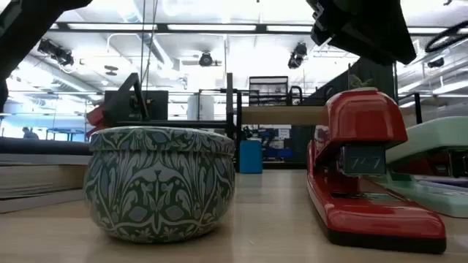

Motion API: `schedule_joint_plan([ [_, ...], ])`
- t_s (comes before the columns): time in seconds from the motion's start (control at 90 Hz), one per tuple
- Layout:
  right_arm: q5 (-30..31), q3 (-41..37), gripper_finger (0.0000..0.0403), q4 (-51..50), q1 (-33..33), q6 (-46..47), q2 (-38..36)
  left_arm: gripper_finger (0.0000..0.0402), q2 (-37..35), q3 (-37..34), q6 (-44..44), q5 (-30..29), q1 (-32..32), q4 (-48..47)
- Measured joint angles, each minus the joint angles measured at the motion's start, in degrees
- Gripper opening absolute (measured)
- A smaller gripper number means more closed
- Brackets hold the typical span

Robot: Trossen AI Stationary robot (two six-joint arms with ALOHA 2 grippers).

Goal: Stock shelves
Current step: Put the blue ballpen on the pen holder

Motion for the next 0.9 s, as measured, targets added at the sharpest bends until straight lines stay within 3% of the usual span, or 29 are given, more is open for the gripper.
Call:
schedule_joint_plan([
  [0.111,3.86,-0.17,0.0124,0.21,1.84,6.11,2.59,0.0168,0.0,0.0,0.02,0.0,0.0,0.0],
  [0.211,3.49,-0.27,0.0062,-1.85,2.37,9.78,2.14,0.0168,0.0,0.0,0.08,-0.21,0.02,0.0],
  [0.289,1.15,-0.26,0.0019,-4.2,2.29,12.12,0.27,0.0168,0.0,0.0,0.25,-1.67,0.02,0.0],
  [0.444,-9.16,-0.17,0.0012,-16.02,1.09,16.91,-10.47,0.0168,0.0,0.02,0.64,-13.61,-0.03,-0.27],
  [0.544,-14.39,-0.03,0.0001,-24.36,-0.94,12.47,-20.63,0.0168,-0.5,0.03,2.15,-23.35,-0.47,-1.18],
  [0.7,-16.57,3.45,0.0003,-34.16,-6.48,0.52,-35.24,0.0168,-2.72,0.33,1.55,-33.61,-1.68,-6.15],
  [0.9,-18.03,5.16,0.0002,-35.43,-13.79,-18.77,-48.71,0.0168,-4.26,0.35,-3.46,-35.2,-2.18,-12.14],
])
